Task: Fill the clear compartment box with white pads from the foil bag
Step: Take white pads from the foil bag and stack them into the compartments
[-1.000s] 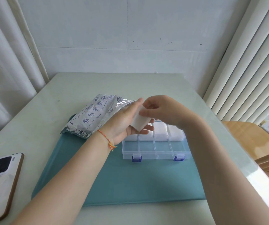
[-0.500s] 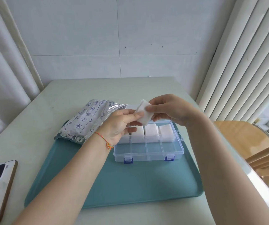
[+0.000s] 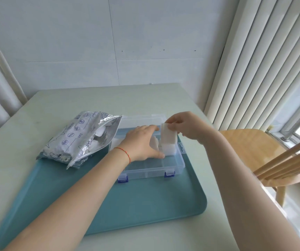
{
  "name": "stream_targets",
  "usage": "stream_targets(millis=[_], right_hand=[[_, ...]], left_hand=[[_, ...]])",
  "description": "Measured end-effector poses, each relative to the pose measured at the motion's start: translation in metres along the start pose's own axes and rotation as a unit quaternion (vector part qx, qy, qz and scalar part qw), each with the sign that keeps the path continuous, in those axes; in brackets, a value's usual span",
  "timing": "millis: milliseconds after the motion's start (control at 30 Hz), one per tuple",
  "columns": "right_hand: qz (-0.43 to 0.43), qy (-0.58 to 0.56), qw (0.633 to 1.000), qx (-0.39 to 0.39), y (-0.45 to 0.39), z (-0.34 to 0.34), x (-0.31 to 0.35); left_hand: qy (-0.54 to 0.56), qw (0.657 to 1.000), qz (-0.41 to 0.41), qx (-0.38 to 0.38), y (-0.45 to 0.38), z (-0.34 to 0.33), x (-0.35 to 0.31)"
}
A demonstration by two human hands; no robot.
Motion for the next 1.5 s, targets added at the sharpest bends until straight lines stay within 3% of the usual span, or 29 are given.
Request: stream_targets(millis=[500,667,933,1200,1333,1433,1500], right_hand=[[0.024,0.094,0.995,0.037,-0.003,-0.017,0.0],[0.009,0.07,0.997,0.017,-0.005,-0.012,-0.004],[0.071,0.18,0.981,-0.023,0.0,-0.019,0.007],[0.045,0.288,0.955,-0.05,0.004,-0.014,0.007],[0.002,0.374,0.927,-0.003,0.008,-0.022,0.004],[-0.002,0.382,0.924,-0.003,0.007,-0.022,0.009],[0.017,0.364,0.931,-0.027,0.008,-0.017,0.02]], left_hand=[[0.006,1.0,0.016,-0.013,0.006,0.006,-0.003],[0.008,1.0,0.021,-0.009,0.007,0.007,-0.003],[-0.011,1.0,-0.024,-0.006,0.005,0.005,-0.009],[-0.033,0.998,-0.022,0.044,0.0,-0.005,-0.003],[-0.046,0.997,-0.023,0.05,-0.001,-0.006,-0.004],[-0.047,0.996,-0.027,0.069,0.001,-0.006,-0.006],[0.005,0.998,-0.035,0.044,0.004,0.004,-0.006]])
Point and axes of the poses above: each hand's wrist, its own y-axis away from the middle knuckle, its own z-axis out of the back of the hand, x = y × z, the point moved 8 cm from there along -y, towards the middle knuckle, and after that the axes turned 8 degrees about -z, right-handed, at the moved point
